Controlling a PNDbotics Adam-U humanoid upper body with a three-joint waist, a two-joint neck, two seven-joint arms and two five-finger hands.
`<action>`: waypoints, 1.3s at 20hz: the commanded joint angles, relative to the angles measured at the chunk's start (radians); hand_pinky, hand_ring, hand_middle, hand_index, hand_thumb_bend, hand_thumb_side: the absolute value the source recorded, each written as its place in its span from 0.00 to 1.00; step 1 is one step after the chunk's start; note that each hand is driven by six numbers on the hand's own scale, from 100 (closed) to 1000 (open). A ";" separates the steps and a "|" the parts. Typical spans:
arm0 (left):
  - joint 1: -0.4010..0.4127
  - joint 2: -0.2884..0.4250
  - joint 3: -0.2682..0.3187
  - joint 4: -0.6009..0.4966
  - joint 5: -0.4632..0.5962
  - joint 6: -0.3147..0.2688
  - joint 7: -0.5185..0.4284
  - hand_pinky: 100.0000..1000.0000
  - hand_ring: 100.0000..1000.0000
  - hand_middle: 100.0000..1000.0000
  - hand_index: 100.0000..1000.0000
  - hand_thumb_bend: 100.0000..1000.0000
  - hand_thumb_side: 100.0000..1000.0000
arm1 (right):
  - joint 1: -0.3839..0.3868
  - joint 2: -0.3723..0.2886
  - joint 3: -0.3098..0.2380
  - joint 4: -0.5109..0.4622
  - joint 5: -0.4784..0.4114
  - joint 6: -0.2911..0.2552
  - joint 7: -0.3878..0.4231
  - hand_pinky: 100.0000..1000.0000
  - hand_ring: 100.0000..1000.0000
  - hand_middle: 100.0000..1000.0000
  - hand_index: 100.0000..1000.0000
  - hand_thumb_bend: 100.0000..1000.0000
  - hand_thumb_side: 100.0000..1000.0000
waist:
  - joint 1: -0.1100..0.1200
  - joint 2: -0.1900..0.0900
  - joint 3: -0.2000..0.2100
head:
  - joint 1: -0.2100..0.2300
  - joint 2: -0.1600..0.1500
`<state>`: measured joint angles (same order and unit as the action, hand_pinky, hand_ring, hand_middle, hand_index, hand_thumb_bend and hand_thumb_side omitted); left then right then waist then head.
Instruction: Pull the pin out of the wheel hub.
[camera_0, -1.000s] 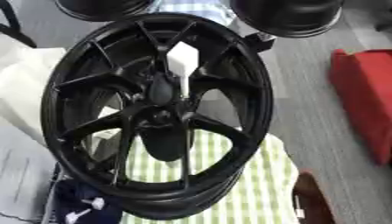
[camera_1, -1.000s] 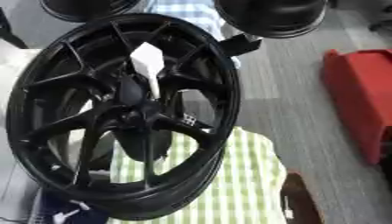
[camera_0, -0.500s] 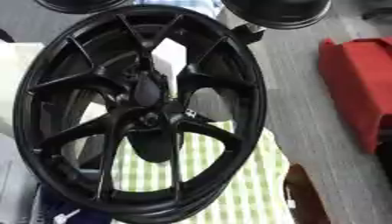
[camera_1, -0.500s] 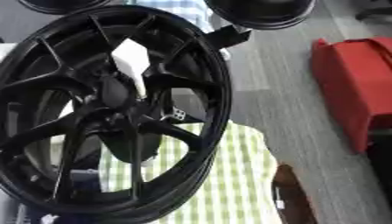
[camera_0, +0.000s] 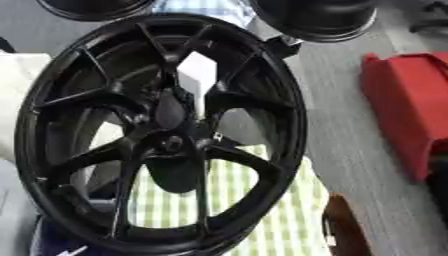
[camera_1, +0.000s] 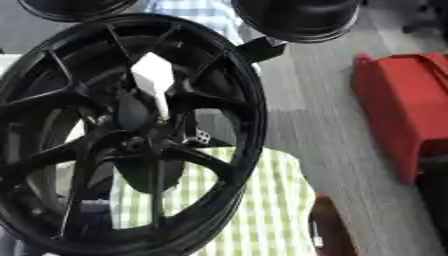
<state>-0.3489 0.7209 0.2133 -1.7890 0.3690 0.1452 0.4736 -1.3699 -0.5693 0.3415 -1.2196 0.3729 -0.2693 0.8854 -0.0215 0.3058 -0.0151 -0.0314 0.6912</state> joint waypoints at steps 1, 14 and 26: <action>-0.016 0.020 0.016 -0.019 -0.001 -0.002 0.004 0.71 0.76 0.70 0.81 0.86 0.58 | -0.024 0.037 -0.006 0.012 0.023 -0.022 0.016 0.86 0.81 0.78 0.82 0.48 0.23 | 0.000 -0.025 0.008 | 0.012 -0.019; -0.014 0.016 0.019 -0.022 0.004 -0.005 0.009 0.71 0.76 0.69 0.81 0.87 0.57 | 0.005 0.122 0.068 0.004 0.024 -0.064 0.021 0.86 0.80 0.78 0.82 0.47 0.25 | -0.019 -0.032 0.036 | -0.040 0.005; -0.013 0.021 0.022 -0.019 0.007 -0.006 0.010 0.71 0.76 0.69 0.81 0.86 0.57 | -0.002 0.103 0.133 0.032 -0.100 -0.053 0.022 0.86 0.79 0.78 0.83 0.50 0.19 | -0.021 -0.025 0.036 | -0.054 0.012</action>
<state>-0.3524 0.7115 0.2194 -1.7945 0.3747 0.1406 0.4790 -1.3463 -0.4376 0.4774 -1.1882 0.2947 -0.2967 0.8787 -0.0464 0.3030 0.0205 -0.0815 0.7020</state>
